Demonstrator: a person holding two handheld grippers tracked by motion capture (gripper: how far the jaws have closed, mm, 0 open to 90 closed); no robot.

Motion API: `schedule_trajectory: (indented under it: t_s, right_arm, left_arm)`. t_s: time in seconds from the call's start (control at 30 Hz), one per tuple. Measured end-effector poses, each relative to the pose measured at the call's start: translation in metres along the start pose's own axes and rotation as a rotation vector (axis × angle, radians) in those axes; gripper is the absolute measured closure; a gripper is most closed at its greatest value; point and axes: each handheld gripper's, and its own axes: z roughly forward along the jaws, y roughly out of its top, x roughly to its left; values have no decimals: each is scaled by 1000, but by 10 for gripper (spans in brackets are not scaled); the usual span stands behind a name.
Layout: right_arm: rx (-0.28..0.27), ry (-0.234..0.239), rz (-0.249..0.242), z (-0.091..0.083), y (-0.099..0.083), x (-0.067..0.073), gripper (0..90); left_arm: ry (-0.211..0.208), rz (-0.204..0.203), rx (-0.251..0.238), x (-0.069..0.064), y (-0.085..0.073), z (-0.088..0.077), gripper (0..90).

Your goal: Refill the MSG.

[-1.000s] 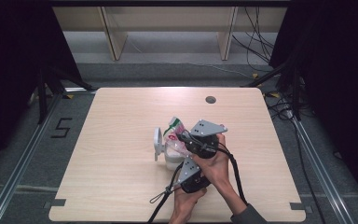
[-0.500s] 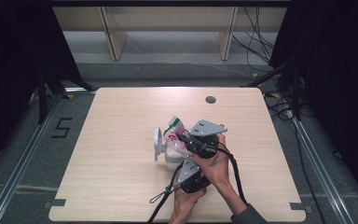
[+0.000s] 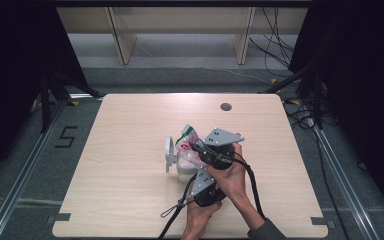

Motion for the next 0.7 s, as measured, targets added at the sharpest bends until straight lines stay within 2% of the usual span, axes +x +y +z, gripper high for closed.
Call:
schedule_trajectory:
  t_s: [0.13,0.17,0.2,0.4,0.43,0.47,0.5,0.53,0.57,0.6,0.63,0.67,0.7]
  right_arm:
    - [0,6,1,1,0,0,900]
    - [-21,-12,-10,1,0,-1,900]
    - [-19,-13,-9,0,0,-1,900]
    - [-22,2,-8,-1,-1,-4,900]
    - [-36,-13,-5,-1,-1,-4,900]
    - [-27,-3,18,-1,-1,-2,900]
    - [-15,0,18,-3,-1,-4,900]
    - [-4,12,47,-4,-1,-2,900]
    - [-25,8,33,-3,-1,-4,900]
    - [-28,10,32,-4,-1,-4,900]
    - [-32,17,10,-5,-1,-6,900]
    - [-29,32,25,-5,-1,-5,900]
    - [-26,22,25,-7,0,-5,900]
  left_arm:
    - [1,2,8,0,0,0,763]
    - [6,4,9,0,0,-1,763]
    - [1,7,9,0,0,-1,763]
    - [0,-4,14,3,-3,1,762]
    - [2,3,22,3,-3,0,762]
    - [3,-1,24,3,-3,1,762]
    - [8,-1,31,3,-4,0,761]
    - [14,0,37,3,-4,0,761]
    - [6,-5,27,4,-5,2,761]
    - [24,5,47,4,-5,1,760]
    - [26,-2,42,4,-6,1,759]
    - [23,-8,42,5,-7,2,758]
    - [28,-5,48,6,-8,1,757]
